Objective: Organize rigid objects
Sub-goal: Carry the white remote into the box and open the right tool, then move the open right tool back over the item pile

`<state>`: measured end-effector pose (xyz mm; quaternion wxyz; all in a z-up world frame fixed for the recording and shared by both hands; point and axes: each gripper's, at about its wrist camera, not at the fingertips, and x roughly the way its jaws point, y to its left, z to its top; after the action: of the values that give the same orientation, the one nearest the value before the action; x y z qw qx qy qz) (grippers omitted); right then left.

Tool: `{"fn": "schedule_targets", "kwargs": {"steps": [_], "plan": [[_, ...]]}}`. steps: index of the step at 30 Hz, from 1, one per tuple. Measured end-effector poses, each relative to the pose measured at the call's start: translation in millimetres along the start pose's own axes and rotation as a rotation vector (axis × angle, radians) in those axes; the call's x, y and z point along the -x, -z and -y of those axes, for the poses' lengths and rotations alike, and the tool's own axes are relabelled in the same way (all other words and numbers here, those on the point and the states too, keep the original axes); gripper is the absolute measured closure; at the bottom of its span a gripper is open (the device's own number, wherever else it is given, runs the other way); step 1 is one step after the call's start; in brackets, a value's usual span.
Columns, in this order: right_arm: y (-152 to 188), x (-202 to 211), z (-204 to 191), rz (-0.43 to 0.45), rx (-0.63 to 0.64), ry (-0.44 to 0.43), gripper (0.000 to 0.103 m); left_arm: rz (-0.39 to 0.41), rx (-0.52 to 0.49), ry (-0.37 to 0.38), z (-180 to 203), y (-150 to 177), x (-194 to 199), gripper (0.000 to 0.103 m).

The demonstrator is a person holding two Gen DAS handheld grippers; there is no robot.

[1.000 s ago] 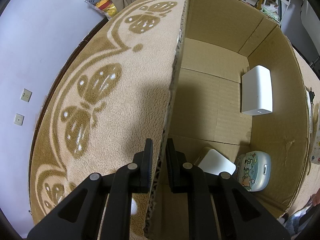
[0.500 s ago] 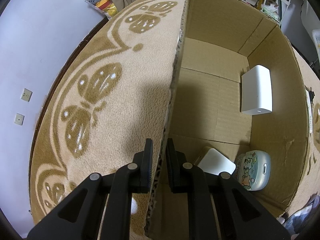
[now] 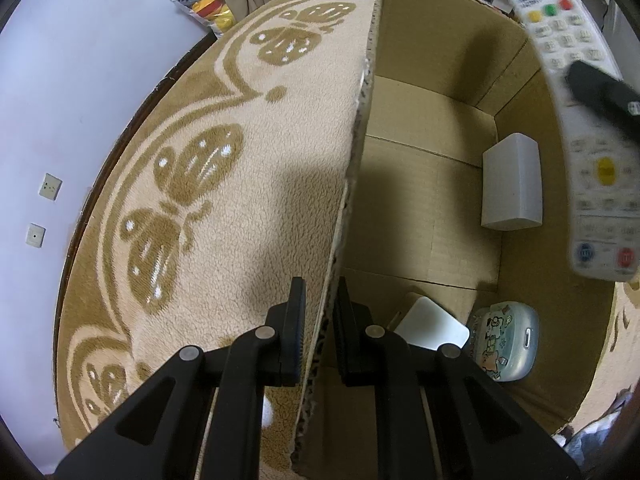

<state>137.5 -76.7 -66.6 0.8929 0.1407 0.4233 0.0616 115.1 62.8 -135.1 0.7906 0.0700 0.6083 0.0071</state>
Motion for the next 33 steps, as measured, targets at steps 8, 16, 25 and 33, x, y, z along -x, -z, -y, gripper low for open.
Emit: {"fn": "schedule_targets", "kwargs": {"steps": [8, 16, 25, 33], "plan": [[16, -18, -8, -0.045, 0.056, 0.049, 0.081, -0.003, 0.002, 0.003, 0, 1, 0, 0.09], [14, -17, -7, -0.052, 0.048, 0.045, 0.081, 0.001, -0.001, 0.003, 1, 1, 2, 0.09], [12, -11, -10, -0.038, 0.069, 0.04, 0.081, 0.0, 0.002, 0.007, 0, 1, 2, 0.09], [1, 22, -4, 0.034, 0.089, 0.077, 0.081, 0.002, 0.011, 0.015, -2, 0, 2, 0.091]]}}
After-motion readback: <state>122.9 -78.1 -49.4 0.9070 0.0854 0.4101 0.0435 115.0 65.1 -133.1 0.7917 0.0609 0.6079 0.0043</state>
